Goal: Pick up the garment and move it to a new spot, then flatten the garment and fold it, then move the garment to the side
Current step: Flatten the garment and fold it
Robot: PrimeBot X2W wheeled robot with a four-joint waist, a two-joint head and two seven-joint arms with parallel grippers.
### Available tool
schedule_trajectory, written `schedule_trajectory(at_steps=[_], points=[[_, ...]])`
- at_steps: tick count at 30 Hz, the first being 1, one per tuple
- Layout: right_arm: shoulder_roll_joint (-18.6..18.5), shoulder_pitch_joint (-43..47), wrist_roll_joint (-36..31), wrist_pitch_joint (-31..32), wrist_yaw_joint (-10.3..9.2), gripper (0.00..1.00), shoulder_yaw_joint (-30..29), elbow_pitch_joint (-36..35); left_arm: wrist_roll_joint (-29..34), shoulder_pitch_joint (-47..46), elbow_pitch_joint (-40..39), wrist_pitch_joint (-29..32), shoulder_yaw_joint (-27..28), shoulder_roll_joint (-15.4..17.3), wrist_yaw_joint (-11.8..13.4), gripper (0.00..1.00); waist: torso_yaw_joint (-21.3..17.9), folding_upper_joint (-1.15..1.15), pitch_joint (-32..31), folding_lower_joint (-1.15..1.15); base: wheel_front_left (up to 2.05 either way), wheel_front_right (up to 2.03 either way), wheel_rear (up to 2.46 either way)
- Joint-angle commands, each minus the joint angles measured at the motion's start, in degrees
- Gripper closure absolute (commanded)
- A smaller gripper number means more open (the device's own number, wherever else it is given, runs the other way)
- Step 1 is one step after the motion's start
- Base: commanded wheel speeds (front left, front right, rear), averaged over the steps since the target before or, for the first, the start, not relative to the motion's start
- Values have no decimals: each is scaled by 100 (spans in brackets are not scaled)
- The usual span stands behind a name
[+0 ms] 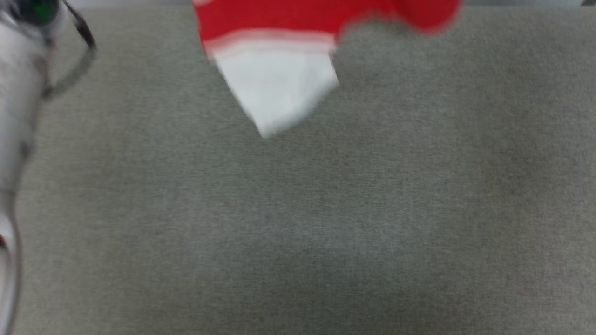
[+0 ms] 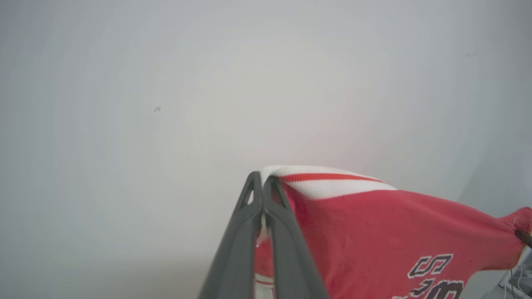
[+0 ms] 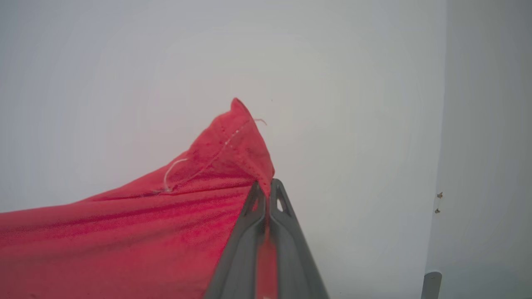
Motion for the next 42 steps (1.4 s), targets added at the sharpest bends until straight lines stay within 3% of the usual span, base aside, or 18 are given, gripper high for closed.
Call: schedule_trajectory(at_steps=[1, 7, 12, 17, 22, 26, 31, 42], points=[[-115, -119, -88, -140, -55, 100, -170, 106, -26, -175, 171, -90, 124, 151, 43, 100, -202, 0, 209, 0, 0, 0, 0], [150, -327, -335, -377, -54, 100, -204, 573, -270, -406, 252, -189, 114, 3, 24, 100, -237, 0, 212, 0, 0, 0, 0], [389, 364, -39, -337, -38, 100, 153, 700, -615, 568, -21, -82, -232, -21, 20, 100, -250, 0, 13, 0, 0, 0, 0], [395, 1512, 459, -258, -34, 100, 871, 194, -1144, 2036, -874, -76, -550, 188, 15, 100, -252, 0, -200, 0, 0, 0, 0], [68, 2856, 1272, -59, -34, 100, 1352, -715, -1465, 3486, -1531, -217, -565, 372, 14, 100, -232, 0, -398, 0, 0, 0, 0], [-316, 3917, 1843, 228, -34, 100, 1610, -1552, -1375, 4450, -1933, -250, -562, 489, 14, 100, -201, 0, -503, 0, 0, 0, 0], [-784, 5071, 2267, 528, -34, 100, 1727, -2370, -1268, 5384, -2318, -256, -164, 513, 14, 100, -212, 0, -669, 0, 0, 0, 0], [-945, 7020, 2618, 1012, -35, 100, 1358, -3437, -793, 7019, -3042, -258, 687, 266, 14, 100, -171, 0, -1117, 0, 0, 0, 0]])
